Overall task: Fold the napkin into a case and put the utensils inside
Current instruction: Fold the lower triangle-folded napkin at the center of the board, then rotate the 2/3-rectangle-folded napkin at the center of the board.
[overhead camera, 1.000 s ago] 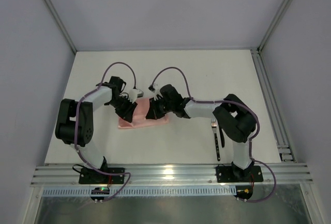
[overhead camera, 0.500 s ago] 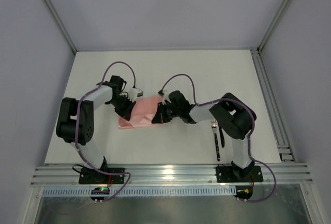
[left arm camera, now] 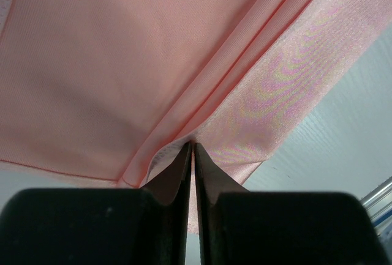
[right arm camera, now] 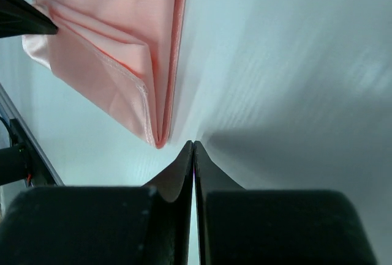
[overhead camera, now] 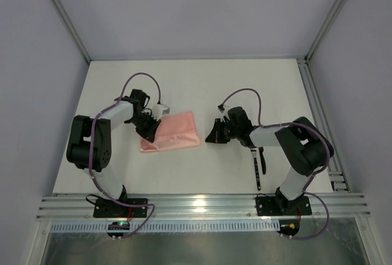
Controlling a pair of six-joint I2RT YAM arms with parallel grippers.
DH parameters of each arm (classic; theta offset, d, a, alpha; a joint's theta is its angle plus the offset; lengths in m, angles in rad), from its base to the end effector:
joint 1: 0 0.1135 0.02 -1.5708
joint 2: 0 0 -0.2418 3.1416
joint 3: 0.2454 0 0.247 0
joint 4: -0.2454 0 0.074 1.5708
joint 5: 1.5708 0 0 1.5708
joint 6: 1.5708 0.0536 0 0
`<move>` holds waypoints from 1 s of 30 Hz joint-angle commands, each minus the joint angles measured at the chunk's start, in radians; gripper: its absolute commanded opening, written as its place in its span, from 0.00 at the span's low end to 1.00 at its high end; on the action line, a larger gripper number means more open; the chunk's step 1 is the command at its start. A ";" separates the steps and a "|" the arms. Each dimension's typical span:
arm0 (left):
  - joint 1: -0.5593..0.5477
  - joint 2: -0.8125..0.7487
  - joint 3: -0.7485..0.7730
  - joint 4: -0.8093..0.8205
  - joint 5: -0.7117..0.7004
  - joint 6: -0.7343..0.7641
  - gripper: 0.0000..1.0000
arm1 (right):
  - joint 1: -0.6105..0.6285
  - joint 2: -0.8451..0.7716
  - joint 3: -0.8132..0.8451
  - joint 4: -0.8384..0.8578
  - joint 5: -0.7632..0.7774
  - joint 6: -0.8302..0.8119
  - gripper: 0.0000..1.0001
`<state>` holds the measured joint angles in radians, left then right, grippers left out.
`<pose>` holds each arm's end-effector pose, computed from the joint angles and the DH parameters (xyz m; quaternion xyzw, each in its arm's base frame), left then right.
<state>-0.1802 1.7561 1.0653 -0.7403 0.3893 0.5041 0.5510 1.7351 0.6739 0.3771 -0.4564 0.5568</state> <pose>0.2961 -0.0746 0.1224 0.3411 0.9175 -0.1794 0.0987 0.2632 0.1895 0.0950 -0.0945 0.8802 0.3936 0.2479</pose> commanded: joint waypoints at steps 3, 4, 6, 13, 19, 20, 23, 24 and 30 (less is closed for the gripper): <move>0.004 0.016 -0.045 0.087 -0.060 0.024 0.07 | -0.031 -0.144 0.029 -0.167 0.082 -0.084 0.04; 0.005 0.011 -0.047 0.090 -0.058 0.022 0.07 | -0.026 -0.167 0.041 -0.176 0.081 -0.096 0.04; 0.005 0.006 -0.048 0.093 -0.053 0.019 0.07 | -0.016 -0.174 0.090 -0.210 0.085 -0.119 0.04; 0.007 -0.004 -0.042 0.093 -0.055 0.011 0.07 | 0.082 -0.016 0.360 -0.369 0.121 -0.368 0.15; 0.011 -0.023 -0.039 0.091 -0.044 0.010 0.08 | 0.145 0.138 0.610 -0.555 0.128 -0.624 0.41; 0.012 -0.024 -0.038 0.090 -0.046 0.013 0.08 | 0.145 0.159 0.627 -0.569 0.125 -0.644 0.41; 0.013 -0.026 -0.038 0.087 -0.041 0.014 0.10 | 0.124 0.208 0.722 -0.653 0.092 -0.670 0.40; 0.013 -0.027 -0.038 0.087 -0.040 0.014 0.11 | 0.119 0.249 0.746 -0.715 0.076 -0.670 0.39; 0.012 -0.036 -0.041 0.091 -0.043 0.013 0.19 | 0.113 0.282 0.731 -0.733 -0.007 -0.689 0.40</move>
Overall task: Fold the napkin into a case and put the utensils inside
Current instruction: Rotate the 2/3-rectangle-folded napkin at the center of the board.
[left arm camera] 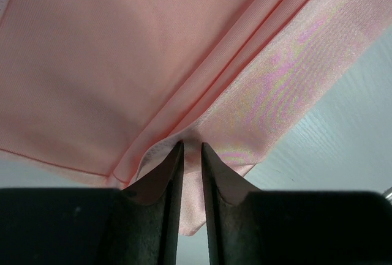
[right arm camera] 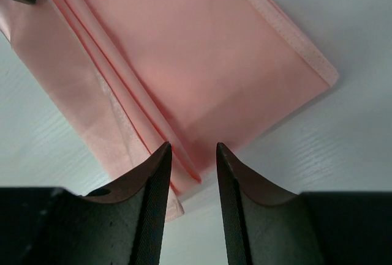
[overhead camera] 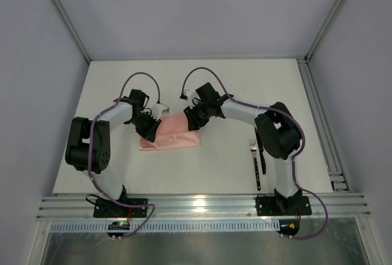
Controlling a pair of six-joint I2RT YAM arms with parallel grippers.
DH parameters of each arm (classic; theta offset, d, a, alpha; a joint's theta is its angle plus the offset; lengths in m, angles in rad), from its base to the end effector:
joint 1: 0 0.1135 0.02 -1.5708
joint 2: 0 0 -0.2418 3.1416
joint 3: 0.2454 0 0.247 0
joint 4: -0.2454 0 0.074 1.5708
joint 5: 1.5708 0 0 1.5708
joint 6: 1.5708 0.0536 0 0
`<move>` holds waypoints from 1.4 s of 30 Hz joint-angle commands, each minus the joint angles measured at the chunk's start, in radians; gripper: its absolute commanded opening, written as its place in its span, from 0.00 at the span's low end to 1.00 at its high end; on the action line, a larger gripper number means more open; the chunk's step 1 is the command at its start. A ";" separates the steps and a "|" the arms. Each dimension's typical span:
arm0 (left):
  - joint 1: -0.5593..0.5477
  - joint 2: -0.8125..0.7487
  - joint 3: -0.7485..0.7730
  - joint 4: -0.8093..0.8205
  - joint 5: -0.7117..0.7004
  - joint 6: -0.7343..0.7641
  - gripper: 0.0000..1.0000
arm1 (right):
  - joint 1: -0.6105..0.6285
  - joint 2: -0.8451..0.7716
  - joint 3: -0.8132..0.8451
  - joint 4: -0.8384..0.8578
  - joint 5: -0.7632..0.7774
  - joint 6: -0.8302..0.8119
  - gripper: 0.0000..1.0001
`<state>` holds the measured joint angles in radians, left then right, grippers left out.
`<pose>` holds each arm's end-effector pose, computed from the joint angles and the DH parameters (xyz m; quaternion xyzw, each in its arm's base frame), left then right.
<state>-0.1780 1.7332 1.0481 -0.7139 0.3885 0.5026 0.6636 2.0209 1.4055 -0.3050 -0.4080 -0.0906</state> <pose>0.2953 -0.0738 0.1252 0.3419 0.9160 -0.1762 0.1142 0.3257 0.2817 0.1438 -0.4019 0.8389 0.2726 0.2459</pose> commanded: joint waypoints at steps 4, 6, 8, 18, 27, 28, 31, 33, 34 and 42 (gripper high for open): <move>0.011 -0.037 -0.033 0.082 -0.039 0.013 0.29 | -0.002 0.019 0.006 -0.051 -0.068 -0.041 0.38; 0.011 -0.059 -0.034 0.088 -0.039 0.014 0.32 | -0.005 0.027 0.007 -0.052 -0.072 -0.040 0.32; 0.011 -0.073 -0.042 0.096 -0.036 0.027 0.33 | -0.007 0.032 0.003 -0.048 -0.087 -0.040 0.24; 0.012 -0.106 -0.016 0.116 -0.033 0.065 0.38 | -0.022 0.045 -0.002 -0.032 -0.103 -0.035 0.06; 0.026 -0.072 0.009 0.125 -0.025 0.137 0.45 | -0.027 0.041 0.007 -0.034 -0.121 -0.038 0.04; 0.026 -0.072 0.007 0.129 -0.025 0.149 0.46 | -0.027 0.042 0.007 -0.034 -0.123 -0.038 0.04; 0.026 -0.066 0.012 0.142 -0.048 0.185 0.47 | -0.028 0.041 0.001 -0.031 -0.126 -0.037 0.04; 0.028 -0.043 0.021 0.142 -0.074 0.195 0.48 | -0.027 0.039 0.001 -0.031 -0.129 -0.035 0.04; 0.031 -0.035 0.032 0.143 -0.076 0.195 0.48 | -0.027 0.042 0.001 -0.028 -0.130 -0.035 0.04; 0.058 -0.009 0.055 0.153 -0.077 0.182 0.47 | -0.027 0.052 0.006 -0.032 -0.135 -0.040 0.04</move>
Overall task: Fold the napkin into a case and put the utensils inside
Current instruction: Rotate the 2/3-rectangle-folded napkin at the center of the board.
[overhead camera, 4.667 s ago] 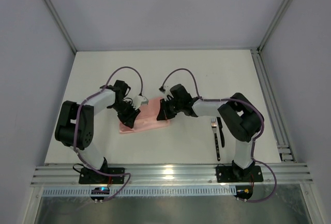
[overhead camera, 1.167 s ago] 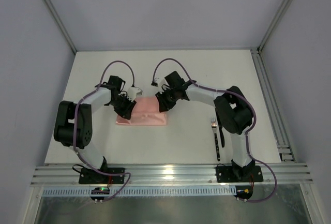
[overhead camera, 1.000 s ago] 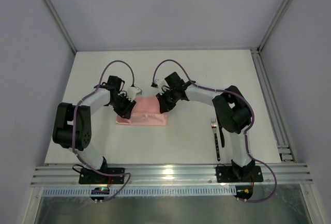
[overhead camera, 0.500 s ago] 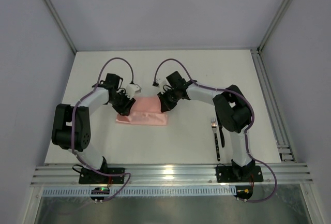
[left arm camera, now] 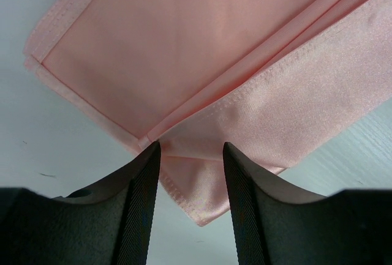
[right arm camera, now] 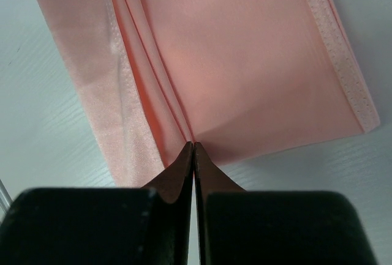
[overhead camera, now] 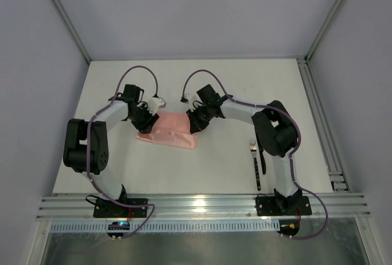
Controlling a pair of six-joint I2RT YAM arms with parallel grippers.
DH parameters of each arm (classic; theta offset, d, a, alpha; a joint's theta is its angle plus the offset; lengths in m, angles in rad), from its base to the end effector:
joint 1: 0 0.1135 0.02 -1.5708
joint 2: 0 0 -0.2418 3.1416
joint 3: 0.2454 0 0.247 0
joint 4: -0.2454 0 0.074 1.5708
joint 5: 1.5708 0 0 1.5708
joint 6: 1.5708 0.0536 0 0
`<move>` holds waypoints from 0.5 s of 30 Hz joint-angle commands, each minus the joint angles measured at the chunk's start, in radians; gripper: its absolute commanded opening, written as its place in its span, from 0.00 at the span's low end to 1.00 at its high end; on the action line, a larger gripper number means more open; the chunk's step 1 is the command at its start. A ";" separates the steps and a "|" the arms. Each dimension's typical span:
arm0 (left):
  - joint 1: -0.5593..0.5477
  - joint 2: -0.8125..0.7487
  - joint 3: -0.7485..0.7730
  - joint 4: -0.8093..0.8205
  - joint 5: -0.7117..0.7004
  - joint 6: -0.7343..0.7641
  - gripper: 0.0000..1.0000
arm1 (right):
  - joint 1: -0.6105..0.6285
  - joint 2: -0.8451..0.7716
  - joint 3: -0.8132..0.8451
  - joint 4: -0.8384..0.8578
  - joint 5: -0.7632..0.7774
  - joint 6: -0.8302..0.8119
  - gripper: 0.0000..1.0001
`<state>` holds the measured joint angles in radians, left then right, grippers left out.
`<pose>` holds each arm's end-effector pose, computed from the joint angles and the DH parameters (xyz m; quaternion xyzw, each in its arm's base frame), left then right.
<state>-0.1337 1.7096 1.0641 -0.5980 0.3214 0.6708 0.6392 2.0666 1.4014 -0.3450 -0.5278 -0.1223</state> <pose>0.3160 -0.0596 0.1385 0.4053 0.8860 -0.1095 0.1969 0.3246 0.2749 0.1236 -0.4117 0.8345 0.3106 0.1941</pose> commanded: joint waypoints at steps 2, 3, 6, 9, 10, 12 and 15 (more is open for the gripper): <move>0.022 0.041 0.045 0.030 -0.012 0.003 0.47 | -0.004 0.000 0.013 0.008 -0.006 -0.007 0.04; 0.031 0.048 0.046 0.027 -0.010 -0.002 0.46 | -0.003 -0.014 0.011 0.008 0.000 0.001 0.09; 0.042 0.068 0.047 0.015 0.008 -0.011 0.45 | -0.009 -0.060 0.018 0.021 0.005 0.032 0.27; 0.042 0.067 0.039 0.020 0.019 -0.017 0.45 | -0.025 -0.101 0.015 0.049 0.018 0.085 0.40; 0.042 0.068 0.039 0.023 0.019 -0.020 0.45 | -0.032 -0.135 0.005 0.092 0.032 0.137 0.45; 0.042 0.071 0.039 0.023 0.025 -0.023 0.45 | -0.058 -0.167 -0.037 0.148 0.080 0.215 0.48; 0.042 0.074 0.037 0.026 0.025 -0.030 0.45 | -0.120 -0.166 -0.073 0.244 0.095 0.392 0.61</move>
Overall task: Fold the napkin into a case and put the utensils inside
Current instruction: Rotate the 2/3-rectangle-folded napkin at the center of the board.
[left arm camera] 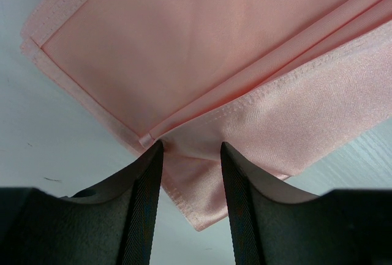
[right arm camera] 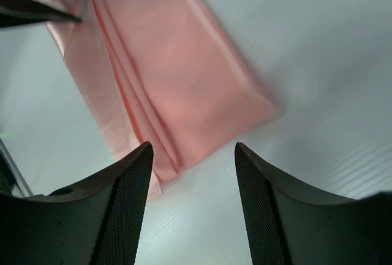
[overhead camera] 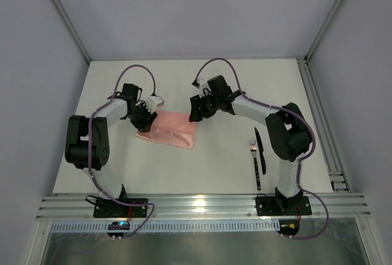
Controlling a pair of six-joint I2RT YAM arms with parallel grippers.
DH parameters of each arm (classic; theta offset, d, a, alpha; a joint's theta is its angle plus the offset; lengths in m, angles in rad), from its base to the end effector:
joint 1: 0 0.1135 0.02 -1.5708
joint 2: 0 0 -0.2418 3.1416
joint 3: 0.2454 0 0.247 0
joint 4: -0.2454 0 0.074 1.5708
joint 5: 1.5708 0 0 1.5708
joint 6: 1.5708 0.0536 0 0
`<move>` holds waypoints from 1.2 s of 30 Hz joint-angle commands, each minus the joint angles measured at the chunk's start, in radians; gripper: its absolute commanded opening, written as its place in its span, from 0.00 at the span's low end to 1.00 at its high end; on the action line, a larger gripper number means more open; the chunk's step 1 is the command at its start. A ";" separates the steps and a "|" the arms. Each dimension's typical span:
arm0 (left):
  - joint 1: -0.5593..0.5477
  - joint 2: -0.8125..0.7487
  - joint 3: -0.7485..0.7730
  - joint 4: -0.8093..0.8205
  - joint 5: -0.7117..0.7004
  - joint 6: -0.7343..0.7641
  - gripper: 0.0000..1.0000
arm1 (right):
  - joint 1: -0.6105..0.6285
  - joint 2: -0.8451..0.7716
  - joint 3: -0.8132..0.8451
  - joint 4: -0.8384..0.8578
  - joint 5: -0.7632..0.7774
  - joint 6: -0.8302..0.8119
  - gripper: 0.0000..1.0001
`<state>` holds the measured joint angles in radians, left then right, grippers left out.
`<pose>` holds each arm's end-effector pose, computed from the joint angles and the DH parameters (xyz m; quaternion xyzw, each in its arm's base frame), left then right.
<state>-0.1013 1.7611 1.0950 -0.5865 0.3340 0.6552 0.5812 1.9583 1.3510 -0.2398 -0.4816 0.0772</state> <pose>0.3267 -0.0509 0.1317 0.3840 0.8951 -0.1152 0.1951 0.3398 0.2529 0.1589 -0.3082 0.8585 0.3222 0.2532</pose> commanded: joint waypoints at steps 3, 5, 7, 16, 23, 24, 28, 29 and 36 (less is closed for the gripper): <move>0.009 0.023 0.006 0.014 0.010 -0.014 0.45 | -0.103 0.030 0.006 0.142 0.040 0.288 0.61; 0.009 0.021 0.005 0.014 0.007 -0.017 0.45 | -0.104 0.088 0.025 0.149 0.009 0.312 0.61; 0.011 0.024 0.005 0.014 0.002 -0.019 0.45 | -0.104 0.119 0.049 0.157 -0.018 0.332 0.61; 0.009 0.029 0.009 0.008 0.007 -0.037 0.44 | -0.104 0.226 0.039 0.230 -0.136 0.433 0.58; 0.009 0.029 0.013 0.002 -0.003 -0.035 0.44 | -0.092 0.295 0.157 0.065 -0.236 0.403 0.55; 0.009 0.031 0.014 0.002 -0.003 -0.034 0.44 | -0.089 0.295 0.158 0.019 -0.248 0.392 0.54; 0.009 0.028 0.014 0.001 -0.003 -0.035 0.44 | -0.072 0.238 0.065 0.036 -0.200 0.377 0.54; 0.008 0.029 0.014 0.002 -0.001 -0.035 0.44 | -0.066 0.216 0.027 0.045 -0.192 0.389 0.54; 0.009 0.051 0.028 -0.012 0.005 -0.032 0.44 | -0.035 0.128 -0.115 0.226 -0.137 0.473 0.54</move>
<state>-0.0978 1.7741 1.1084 -0.5846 0.3340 0.6292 0.5228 2.1117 1.2957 -0.0299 -0.6971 0.5121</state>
